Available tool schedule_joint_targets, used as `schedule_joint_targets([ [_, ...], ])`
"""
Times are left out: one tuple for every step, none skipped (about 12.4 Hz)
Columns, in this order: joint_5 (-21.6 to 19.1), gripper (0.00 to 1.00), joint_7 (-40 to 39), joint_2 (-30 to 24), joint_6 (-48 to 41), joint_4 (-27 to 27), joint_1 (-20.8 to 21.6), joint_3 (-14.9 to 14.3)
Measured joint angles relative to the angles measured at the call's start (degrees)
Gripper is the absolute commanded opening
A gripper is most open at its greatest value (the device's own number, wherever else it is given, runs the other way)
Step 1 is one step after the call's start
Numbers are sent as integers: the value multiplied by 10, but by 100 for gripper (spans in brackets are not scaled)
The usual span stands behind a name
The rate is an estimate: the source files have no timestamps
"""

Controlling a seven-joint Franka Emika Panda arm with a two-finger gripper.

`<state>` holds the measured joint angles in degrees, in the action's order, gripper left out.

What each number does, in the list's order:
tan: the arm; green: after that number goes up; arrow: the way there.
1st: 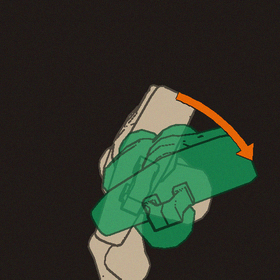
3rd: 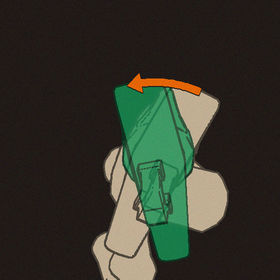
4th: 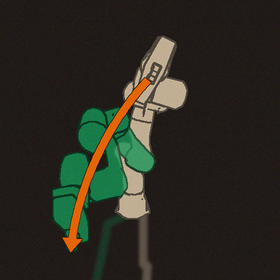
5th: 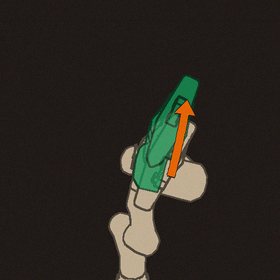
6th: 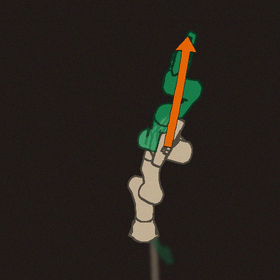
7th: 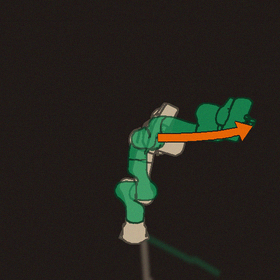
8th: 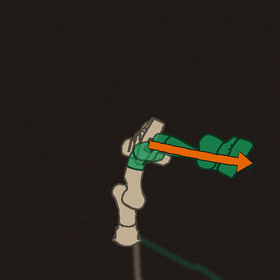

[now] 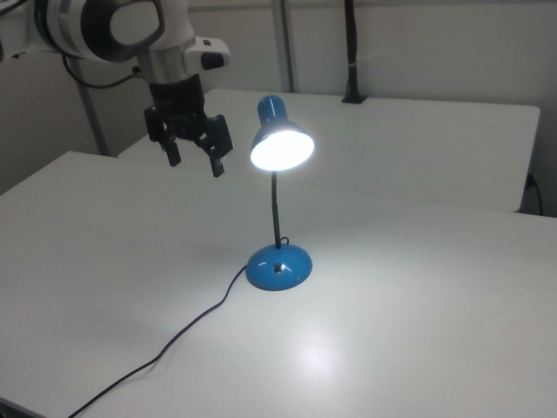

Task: Turn on the lamp

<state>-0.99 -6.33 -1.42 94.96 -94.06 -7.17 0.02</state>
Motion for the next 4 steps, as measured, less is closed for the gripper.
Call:
schedule_joint_targets([
  [-7,100,16,2,25,0,0,0],
  [-9,100,24,5,36,0,0,0],
  [-9,100,28,8,41,0,0,0],
  [-9,100,29,10,42,0,0,-1],
])
